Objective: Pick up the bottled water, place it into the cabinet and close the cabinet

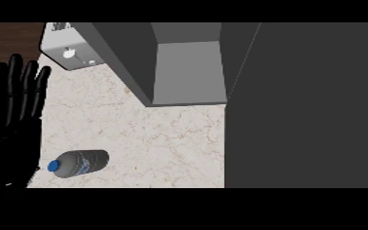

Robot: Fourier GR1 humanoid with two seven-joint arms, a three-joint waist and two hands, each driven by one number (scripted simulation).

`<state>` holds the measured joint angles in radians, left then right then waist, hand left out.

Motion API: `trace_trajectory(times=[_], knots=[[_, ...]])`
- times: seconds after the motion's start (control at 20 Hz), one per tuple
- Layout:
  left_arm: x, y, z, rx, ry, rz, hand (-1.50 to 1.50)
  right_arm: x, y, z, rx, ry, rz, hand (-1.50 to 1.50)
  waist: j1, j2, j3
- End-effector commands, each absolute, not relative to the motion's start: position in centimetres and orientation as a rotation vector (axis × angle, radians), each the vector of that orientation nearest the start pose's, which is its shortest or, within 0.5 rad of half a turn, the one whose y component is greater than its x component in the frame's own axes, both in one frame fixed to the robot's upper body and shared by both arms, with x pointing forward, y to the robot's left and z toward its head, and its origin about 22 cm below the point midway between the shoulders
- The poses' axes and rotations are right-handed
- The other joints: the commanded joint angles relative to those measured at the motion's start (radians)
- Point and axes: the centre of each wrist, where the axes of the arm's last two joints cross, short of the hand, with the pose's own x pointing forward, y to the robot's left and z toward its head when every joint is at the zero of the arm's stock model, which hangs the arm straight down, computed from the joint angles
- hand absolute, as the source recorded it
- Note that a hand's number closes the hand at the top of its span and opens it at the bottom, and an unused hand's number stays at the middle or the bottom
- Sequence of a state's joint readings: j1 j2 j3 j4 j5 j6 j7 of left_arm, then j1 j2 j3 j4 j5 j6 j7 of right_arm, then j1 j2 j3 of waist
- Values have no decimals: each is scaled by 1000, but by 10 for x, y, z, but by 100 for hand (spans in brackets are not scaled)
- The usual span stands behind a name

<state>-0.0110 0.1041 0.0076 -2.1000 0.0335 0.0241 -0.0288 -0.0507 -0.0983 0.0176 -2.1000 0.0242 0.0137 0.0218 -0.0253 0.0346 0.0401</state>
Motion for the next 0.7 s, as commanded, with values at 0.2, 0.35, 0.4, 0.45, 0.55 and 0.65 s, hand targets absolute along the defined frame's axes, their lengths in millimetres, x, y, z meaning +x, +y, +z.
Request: trace_trajectory(times=[0.2, 0.35, 0.4, 0.45, 0.55, 0.65], knots=[[156, 258, 127, 412, -2108, 173, -150, 187, -256, 112, -118, -2000, 130, -150, 43, -44, -39], [142, 255, 113, 276, -1952, 493, -150, 173, -237, 110, 136, -1909, 132, -150, 56, -50, -43], [131, 248, 124, 264, -1948, 519, -150, 159, -241, 110, 144, -1894, 145, -150, 40, -52, -40], [114, 246, 125, 250, -1952, 530, -150, 156, -244, 112, 140, -1886, 129, -150, 52, -52, -41], [95, 238, 134, 271, -1956, 549, -150, 138, -242, 129, 171, -1901, 134, -150, 41, -48, -41], [81, 225, 138, 261, -1954, 575, -150, 136, -242, 133, 180, -1886, 157, -150, 44, -45, -40]])
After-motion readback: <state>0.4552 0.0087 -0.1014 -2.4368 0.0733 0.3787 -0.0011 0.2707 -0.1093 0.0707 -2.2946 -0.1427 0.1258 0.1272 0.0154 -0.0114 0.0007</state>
